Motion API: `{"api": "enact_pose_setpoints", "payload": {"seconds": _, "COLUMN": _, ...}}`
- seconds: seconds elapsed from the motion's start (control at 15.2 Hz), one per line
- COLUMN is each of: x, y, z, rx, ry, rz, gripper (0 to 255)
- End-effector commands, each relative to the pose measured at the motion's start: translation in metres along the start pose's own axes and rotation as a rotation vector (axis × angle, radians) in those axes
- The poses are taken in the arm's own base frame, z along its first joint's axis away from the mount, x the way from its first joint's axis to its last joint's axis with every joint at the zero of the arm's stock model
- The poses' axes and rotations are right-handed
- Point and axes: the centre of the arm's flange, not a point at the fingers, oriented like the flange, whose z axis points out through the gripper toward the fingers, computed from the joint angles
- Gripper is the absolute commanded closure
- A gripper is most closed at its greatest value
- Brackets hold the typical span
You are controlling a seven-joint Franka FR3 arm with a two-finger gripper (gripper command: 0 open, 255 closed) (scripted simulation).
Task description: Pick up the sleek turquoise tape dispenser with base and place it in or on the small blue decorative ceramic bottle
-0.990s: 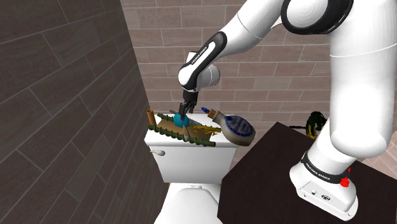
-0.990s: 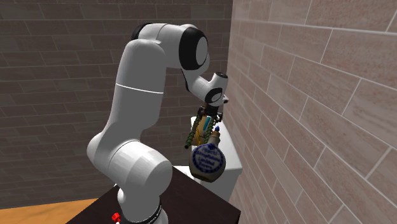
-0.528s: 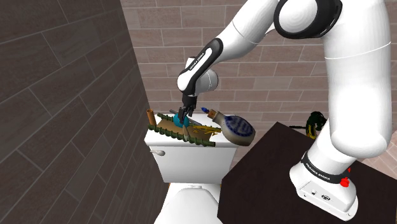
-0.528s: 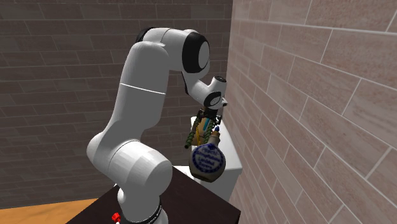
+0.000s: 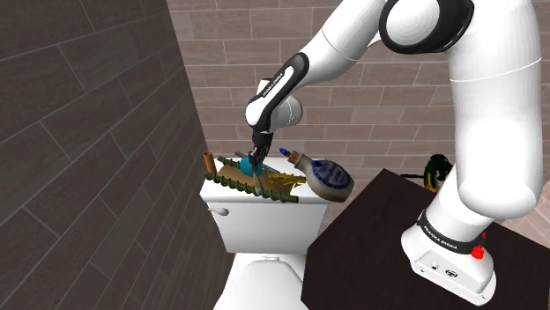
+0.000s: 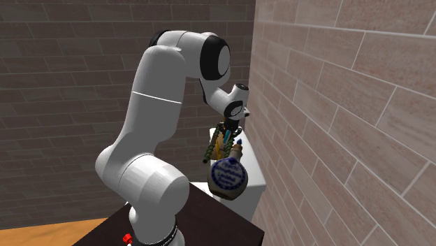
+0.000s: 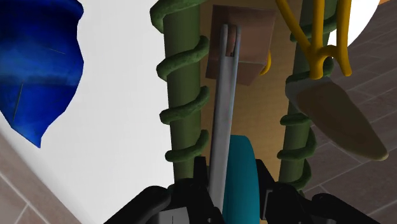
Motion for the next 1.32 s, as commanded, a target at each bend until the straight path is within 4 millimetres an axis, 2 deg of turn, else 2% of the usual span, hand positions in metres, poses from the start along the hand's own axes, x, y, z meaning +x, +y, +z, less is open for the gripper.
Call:
{"api": "enact_pose_setpoints", "payload": {"seconds": 0.0, "x": 0.0, "y": 0.0, "z": 0.001, "rx": 0.0, "ry": -0.002, "rz": 0.0, "gripper": 255}}
{"api": "enact_pose_setpoints", "payload": {"seconds": 0.33, "x": 0.0, "y": 0.0, "z": 0.001, "rx": 0.0, "ry": -0.002, "rz": 0.0, "gripper": 255}}
{"api": "enact_pose_setpoints", "payload": {"seconds": 1.25, "x": 0.009, "y": -0.016, "z": -0.071, "rx": 0.0, "ry": -0.002, "rz": 0.0, "gripper": 255}}
